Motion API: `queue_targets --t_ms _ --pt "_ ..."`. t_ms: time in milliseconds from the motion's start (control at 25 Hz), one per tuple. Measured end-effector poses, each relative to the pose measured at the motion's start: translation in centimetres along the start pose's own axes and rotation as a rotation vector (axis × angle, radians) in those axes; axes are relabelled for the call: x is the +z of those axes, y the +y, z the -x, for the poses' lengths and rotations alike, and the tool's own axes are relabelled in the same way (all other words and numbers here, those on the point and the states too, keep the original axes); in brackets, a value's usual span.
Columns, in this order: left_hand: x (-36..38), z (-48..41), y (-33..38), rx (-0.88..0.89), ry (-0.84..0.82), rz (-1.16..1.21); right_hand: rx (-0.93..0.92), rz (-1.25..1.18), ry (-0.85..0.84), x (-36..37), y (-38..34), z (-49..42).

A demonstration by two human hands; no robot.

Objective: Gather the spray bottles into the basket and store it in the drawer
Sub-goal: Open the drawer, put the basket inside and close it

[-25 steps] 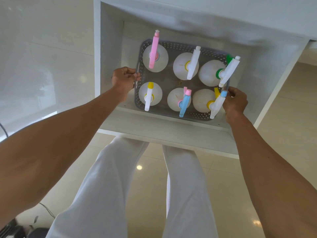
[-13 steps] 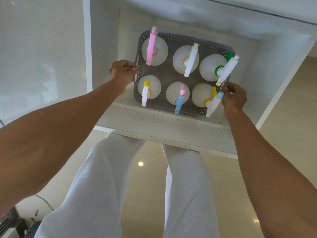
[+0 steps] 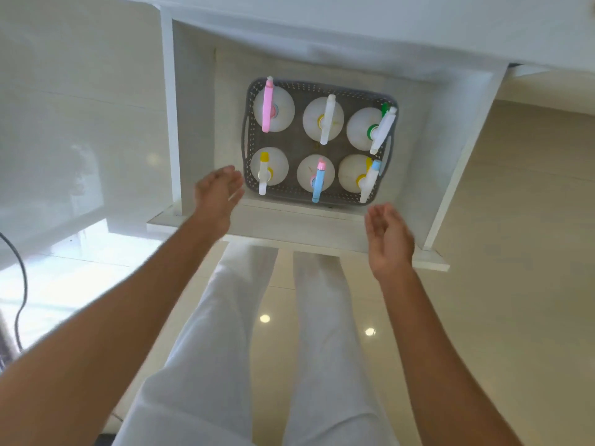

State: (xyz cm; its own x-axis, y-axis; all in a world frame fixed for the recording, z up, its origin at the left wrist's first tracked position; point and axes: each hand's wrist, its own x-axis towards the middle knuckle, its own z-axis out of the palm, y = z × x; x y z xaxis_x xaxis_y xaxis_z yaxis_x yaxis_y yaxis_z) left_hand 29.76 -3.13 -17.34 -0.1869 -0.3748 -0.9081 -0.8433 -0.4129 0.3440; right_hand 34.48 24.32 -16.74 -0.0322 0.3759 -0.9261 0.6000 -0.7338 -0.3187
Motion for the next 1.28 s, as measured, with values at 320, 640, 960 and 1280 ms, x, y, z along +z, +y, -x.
queue_targets --t_ms 320,640,960,1280 --pt "-2.2 10.5 -8.3 -0.339 0.181 0.335 0.228 -0.363 0.15 -4.3 6.0 9.0" --pt "-2.9 8.0 -6.4 -0.382 0.162 0.565 0.273 -0.408 0.053 -2.8 7.7 7.5" --pt "-2.8 8.4 -4.2 -0.458 0.128 0.795 0.329 -0.538 0.125 -0.4 5.9 7.2" --pt "-0.7 8.0 -2.1 -0.399 0.087 0.811 0.34 -0.513 0.087 2.3 2.9 7.2"
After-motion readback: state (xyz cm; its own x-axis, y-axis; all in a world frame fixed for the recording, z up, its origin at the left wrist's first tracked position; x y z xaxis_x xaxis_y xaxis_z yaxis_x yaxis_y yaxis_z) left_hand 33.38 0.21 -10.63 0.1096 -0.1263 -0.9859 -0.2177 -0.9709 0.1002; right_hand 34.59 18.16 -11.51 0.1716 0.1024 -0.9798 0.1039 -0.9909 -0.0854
